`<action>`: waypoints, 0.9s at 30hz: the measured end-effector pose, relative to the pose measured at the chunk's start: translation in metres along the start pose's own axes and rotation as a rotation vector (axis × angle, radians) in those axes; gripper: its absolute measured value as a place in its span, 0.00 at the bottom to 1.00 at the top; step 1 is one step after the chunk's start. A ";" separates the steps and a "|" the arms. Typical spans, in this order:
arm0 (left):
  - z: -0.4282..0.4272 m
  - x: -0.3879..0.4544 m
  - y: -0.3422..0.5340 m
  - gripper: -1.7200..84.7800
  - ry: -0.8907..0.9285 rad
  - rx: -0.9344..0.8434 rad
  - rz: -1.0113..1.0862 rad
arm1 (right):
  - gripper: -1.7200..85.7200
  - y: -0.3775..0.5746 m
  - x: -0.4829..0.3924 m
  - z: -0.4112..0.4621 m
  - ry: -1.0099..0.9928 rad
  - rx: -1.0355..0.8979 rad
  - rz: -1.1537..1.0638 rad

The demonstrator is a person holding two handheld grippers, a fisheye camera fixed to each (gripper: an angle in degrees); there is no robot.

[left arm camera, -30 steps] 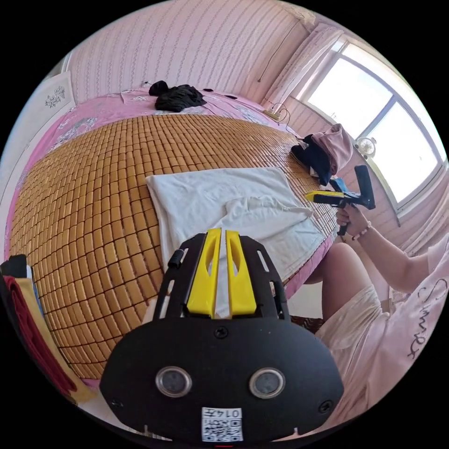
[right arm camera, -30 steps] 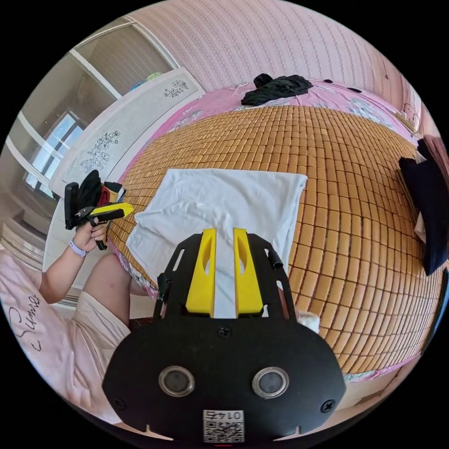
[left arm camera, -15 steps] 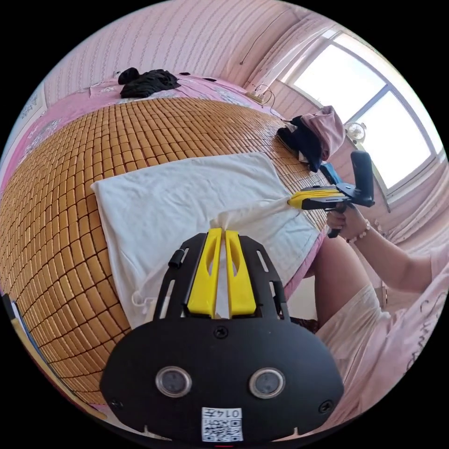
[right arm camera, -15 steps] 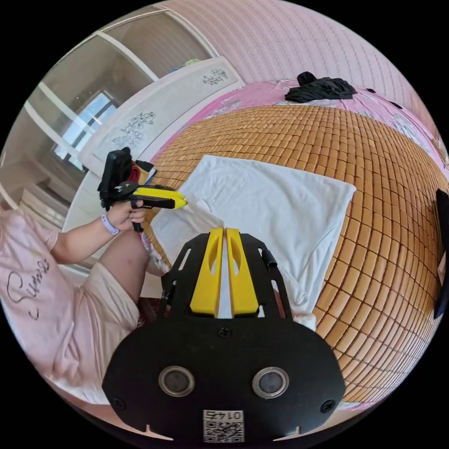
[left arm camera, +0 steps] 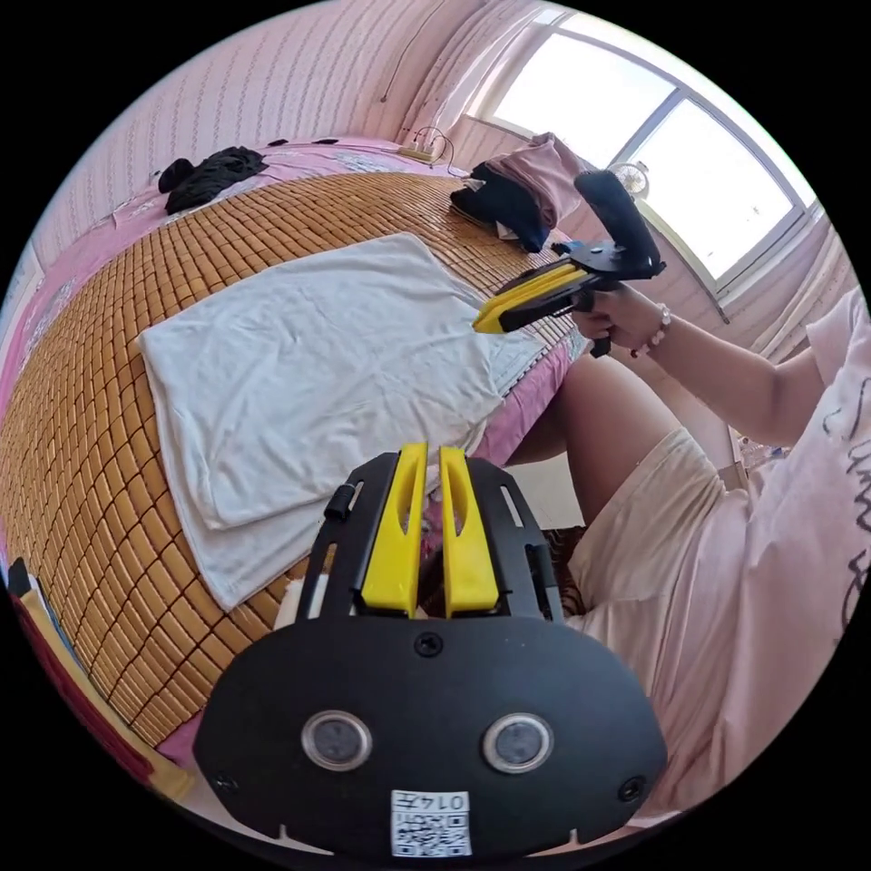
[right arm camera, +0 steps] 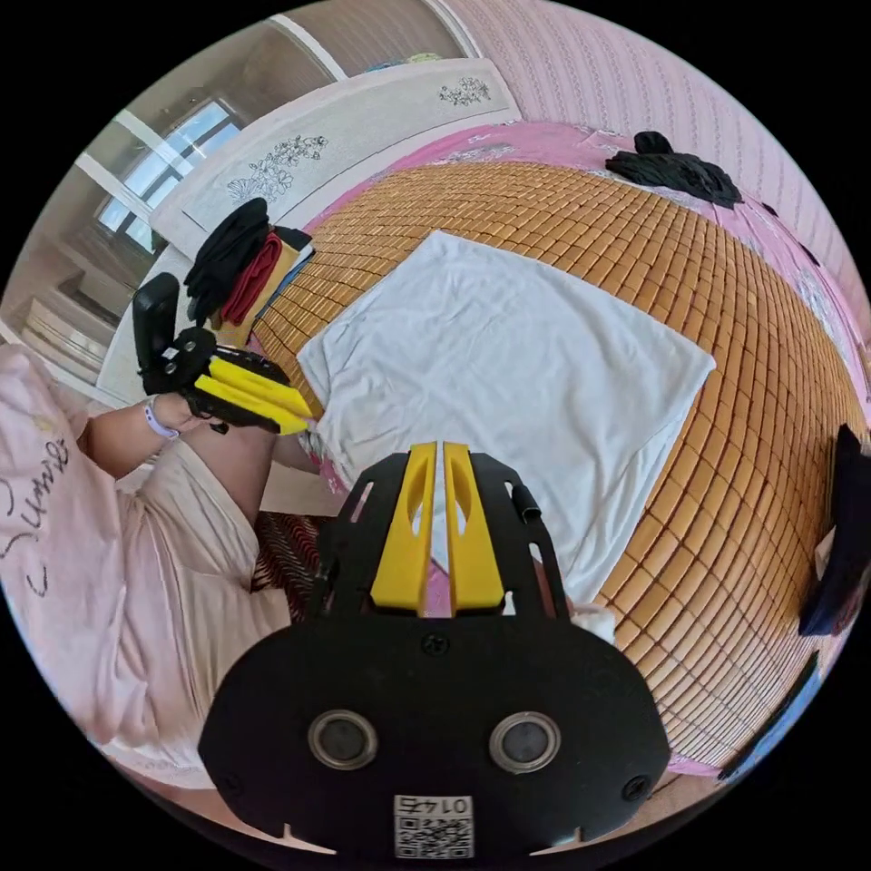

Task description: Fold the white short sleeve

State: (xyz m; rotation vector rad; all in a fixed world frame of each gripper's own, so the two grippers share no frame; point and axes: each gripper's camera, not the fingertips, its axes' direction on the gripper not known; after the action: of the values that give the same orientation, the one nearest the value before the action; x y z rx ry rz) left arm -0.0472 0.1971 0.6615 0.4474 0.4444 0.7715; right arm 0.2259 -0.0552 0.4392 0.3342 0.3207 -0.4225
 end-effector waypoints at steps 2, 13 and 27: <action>0.018 0.009 -0.012 0.02 -0.021 0.016 0.018 | 0.02 -0.039 -0.004 0.018 0.096 -0.036 -0.012; 0.104 0.024 -0.011 0.01 -0.087 -0.023 0.056 | 0.01 -0.184 -0.010 0.112 0.204 -0.336 -0.126; 0.142 0.033 0.003 0.01 -0.118 0.022 0.101 | 0.01 -0.253 -0.005 0.145 0.191 -0.566 -0.178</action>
State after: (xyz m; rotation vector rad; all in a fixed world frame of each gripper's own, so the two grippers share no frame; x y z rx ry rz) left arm 0.0478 0.1920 0.7724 0.5368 0.3222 0.8334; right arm 0.1423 -0.3263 0.5083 -0.2109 0.6412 -0.4558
